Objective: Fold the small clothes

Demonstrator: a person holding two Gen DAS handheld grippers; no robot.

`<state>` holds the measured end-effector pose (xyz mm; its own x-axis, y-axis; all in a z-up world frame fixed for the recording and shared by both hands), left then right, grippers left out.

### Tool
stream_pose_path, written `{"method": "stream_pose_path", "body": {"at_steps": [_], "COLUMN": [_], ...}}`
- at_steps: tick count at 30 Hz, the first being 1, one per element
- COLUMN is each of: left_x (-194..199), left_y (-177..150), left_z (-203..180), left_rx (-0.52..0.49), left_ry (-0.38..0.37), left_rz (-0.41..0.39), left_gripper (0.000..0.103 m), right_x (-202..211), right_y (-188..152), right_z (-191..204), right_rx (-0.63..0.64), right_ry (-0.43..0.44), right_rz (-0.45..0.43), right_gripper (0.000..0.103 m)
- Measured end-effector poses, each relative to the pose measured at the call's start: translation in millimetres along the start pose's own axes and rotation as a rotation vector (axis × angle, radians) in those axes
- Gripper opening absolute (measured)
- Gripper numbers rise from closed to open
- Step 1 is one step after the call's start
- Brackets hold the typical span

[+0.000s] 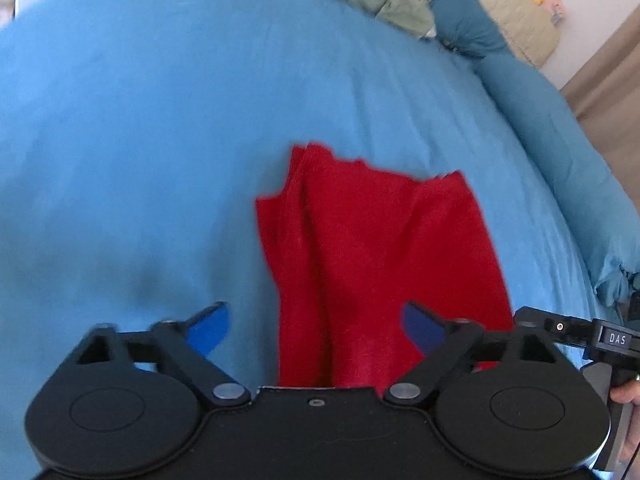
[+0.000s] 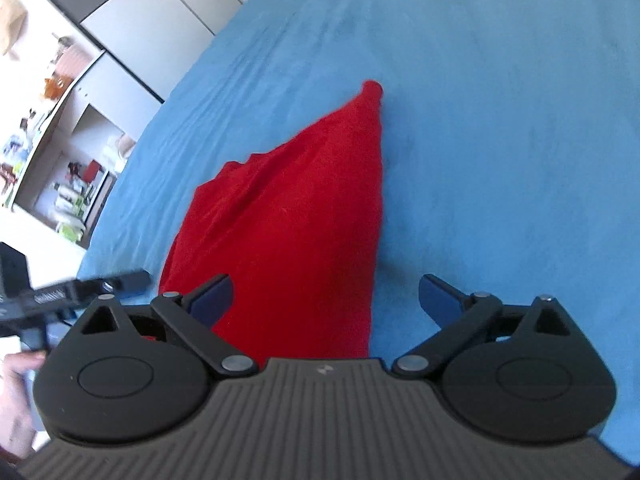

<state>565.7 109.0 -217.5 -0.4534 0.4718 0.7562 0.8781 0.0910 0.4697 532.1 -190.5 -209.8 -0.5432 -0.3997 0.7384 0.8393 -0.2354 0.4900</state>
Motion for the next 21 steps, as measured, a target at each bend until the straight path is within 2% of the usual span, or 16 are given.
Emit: {"method": "stream_pose_path", "body": {"at_steps": [4,6,7,8,10,11,12,14,17,21], "left_x": [-14.8,-16.2,-17.0,-19.4,-23.6,-24.2,-24.1,-20.4,-9.2,11.8], "left_y": [-9.8,-7.7,-6.8,-6.2,-7.9,-8.1,-8.2,-7.7,-8.6,-16.9], "left_z": [6.7,3.2,1.3,-1.5,-6.0,-7.9,-9.6,-10.8,-21.6,-48.9], "left_rx": [0.015,-0.012,-0.021,-0.026,-0.028,-0.040,-0.050,-0.040,-0.074,-0.142], "left_ry": [-0.025,-0.030,-0.036,-0.047,-0.061,-0.053,-0.044,-0.030,-0.005,0.023], "left_rz": [-0.004,-0.026,-0.027,-0.024,-0.014,-0.013,-0.016,-0.027,-0.053,-0.076], "left_gripper": [0.082,0.080,0.071,0.057,0.046,0.040,0.038,0.029,0.026,0.025], "right_x": [-11.7,-16.1,-18.8,-21.7,-25.7,-26.5,-25.9,-21.7,-10.0,20.6], "right_y": [-5.7,-4.6,-4.3,-5.7,-6.2,-6.7,-7.0,-5.9,-3.3,-2.5], "right_z": [-2.6,-1.3,-0.1,1.7,5.9,8.5,10.6,15.5,25.0,40.6], "right_rx": [0.006,0.009,0.006,0.000,0.010,0.026,0.040,0.068,0.101,0.154], "right_ry": [0.011,0.036,0.055,0.067,0.041,0.024,0.007,-0.010,-0.025,-0.036], "right_rz": [-0.001,-0.001,0.010,0.020,0.013,0.005,-0.005,-0.027,-0.054,-0.089], "right_gripper": [0.102,0.093,0.081,0.075,0.072,0.064,0.059,0.042,0.037,0.036]}}
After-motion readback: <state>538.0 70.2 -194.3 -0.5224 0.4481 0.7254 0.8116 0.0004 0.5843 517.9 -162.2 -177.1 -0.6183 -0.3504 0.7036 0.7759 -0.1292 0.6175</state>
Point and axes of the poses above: each gripper's, at about its wrist camera, not at the fingertips, and x roughly against the way its jaws point, z to its left, y to its top, the point moved 7 cm from there along -x, roughly the way its jaws point, and after that the axes turned 3 degrees about -y, right-handed, at the moved point
